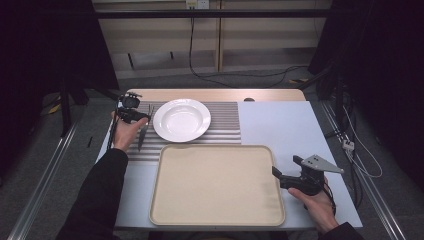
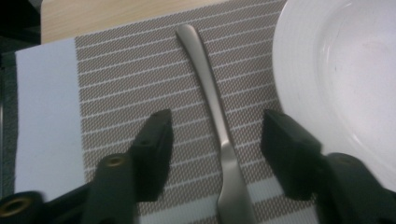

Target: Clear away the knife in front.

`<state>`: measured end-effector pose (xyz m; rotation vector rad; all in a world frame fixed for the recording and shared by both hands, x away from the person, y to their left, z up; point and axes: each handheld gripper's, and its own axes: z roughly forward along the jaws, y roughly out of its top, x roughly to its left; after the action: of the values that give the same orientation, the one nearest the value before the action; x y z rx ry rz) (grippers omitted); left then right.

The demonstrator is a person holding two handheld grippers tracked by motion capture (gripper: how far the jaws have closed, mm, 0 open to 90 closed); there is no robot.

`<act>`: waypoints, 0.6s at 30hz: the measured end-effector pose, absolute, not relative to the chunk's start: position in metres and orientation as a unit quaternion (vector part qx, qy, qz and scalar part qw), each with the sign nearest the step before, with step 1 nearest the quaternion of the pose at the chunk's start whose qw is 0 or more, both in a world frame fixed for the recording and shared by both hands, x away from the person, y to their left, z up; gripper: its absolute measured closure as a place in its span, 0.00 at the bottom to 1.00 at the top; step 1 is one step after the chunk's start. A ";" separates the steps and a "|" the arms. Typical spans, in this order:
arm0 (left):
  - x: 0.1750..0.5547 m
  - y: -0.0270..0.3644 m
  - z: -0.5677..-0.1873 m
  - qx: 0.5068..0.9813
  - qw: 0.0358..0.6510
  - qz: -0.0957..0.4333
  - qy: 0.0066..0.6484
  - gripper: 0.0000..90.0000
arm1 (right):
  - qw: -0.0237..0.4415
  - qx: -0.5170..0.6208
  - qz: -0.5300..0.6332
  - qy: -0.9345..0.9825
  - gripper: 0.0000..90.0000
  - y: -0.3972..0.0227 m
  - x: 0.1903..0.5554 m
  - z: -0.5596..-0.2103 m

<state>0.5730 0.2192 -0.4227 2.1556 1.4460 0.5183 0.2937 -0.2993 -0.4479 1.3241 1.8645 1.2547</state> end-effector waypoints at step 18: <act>0.599 0.209 -0.444 0.781 0.239 0.163 0.554 0.82 | 0.263 0.489 0.463 0.691 0.10 -0.300 0.294 -0.448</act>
<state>0.5985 0.2087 -0.4442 2.1375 1.5156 0.4464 0.2941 -0.2996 -0.4484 1.3221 1.8692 1.2525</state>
